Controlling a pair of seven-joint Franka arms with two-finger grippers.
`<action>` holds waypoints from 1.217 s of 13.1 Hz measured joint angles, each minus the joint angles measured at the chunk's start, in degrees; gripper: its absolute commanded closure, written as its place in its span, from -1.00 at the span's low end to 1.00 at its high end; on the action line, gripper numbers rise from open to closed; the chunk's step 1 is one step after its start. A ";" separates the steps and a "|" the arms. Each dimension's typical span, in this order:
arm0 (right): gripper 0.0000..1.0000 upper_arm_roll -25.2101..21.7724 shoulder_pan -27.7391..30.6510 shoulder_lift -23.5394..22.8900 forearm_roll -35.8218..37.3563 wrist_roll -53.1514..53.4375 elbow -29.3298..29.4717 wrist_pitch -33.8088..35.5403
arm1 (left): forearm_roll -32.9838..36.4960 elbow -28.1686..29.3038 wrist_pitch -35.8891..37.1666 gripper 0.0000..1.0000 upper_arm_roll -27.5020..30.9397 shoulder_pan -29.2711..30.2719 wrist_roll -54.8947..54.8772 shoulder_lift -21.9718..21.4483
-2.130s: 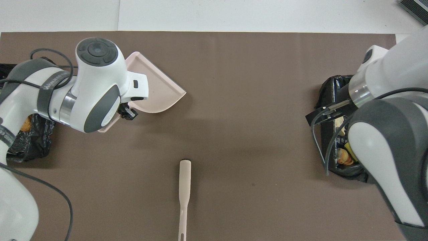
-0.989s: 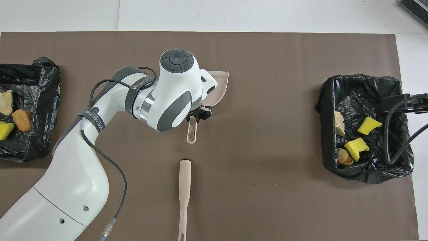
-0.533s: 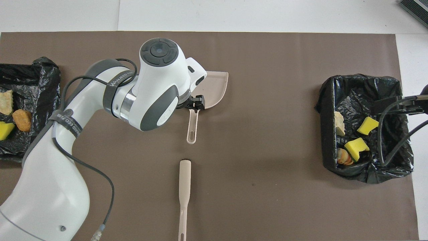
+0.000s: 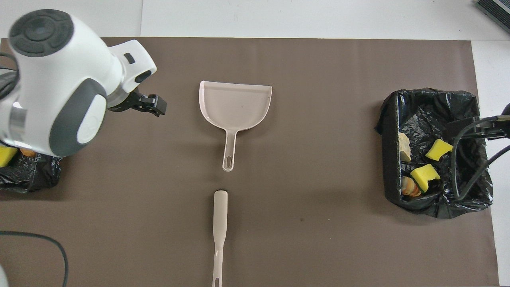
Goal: Sweep and dump trash in bin
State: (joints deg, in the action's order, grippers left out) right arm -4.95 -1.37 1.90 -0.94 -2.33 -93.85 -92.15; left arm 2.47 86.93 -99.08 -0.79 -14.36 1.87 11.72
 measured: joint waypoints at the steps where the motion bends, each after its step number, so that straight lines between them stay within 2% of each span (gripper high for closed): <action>1: -1.00 -0.13 0.11 0.01 0.02 0.00 0.00 0.09 | -0.86 0.28 2.41 -1.00 2.21 0.08 -3.17 -2.64; 4: -1.00 -0.20 0.22 0.01 0.03 0.00 0.00 0.14 | -1.33 0.70 8.53 -1.00 4.66 2.62 -8.99 -8.87; 8: -1.00 0.18 -0.04 0.03 0.02 0.00 0.00 0.14 | -1.52 0.88 11.57 -1.00 4.72 6.65 -11.86 -14.83; 16: -1.00 0.30 -0.07 0.03 0.02 0.00 0.00 0.42 | -1.55 1.15 14.70 -1.00 1.16 10.06 -11.80 -15.91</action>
State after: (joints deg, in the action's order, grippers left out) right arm -4.65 -1.44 1.93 -0.92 -2.33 -93.85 -91.73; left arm 0.92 88.09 -84.37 0.38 -4.31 -9.93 -4.19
